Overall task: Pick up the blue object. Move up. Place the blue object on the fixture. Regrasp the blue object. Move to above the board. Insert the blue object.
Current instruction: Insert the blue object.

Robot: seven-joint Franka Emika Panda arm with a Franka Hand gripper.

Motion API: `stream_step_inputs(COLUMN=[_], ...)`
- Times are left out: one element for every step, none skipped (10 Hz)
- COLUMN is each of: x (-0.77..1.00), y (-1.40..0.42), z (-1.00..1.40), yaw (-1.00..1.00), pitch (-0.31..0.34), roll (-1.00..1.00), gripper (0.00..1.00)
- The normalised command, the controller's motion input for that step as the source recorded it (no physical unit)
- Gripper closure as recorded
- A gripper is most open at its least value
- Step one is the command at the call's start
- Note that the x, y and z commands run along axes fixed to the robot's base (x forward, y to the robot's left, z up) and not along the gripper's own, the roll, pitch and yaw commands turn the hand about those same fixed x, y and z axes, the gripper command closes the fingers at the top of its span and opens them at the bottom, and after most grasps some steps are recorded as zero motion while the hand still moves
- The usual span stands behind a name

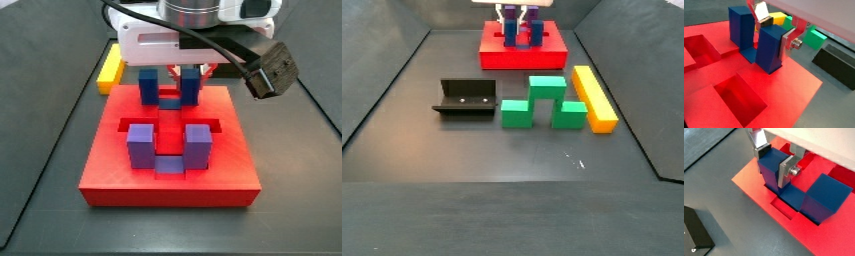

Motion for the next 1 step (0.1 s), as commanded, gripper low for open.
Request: stream_step_inputs(x=[0.0], y=[0.0], z=[0.0], yaw=[0.0], pitch=[0.0], roll=[0.0], gripper=[1.0])
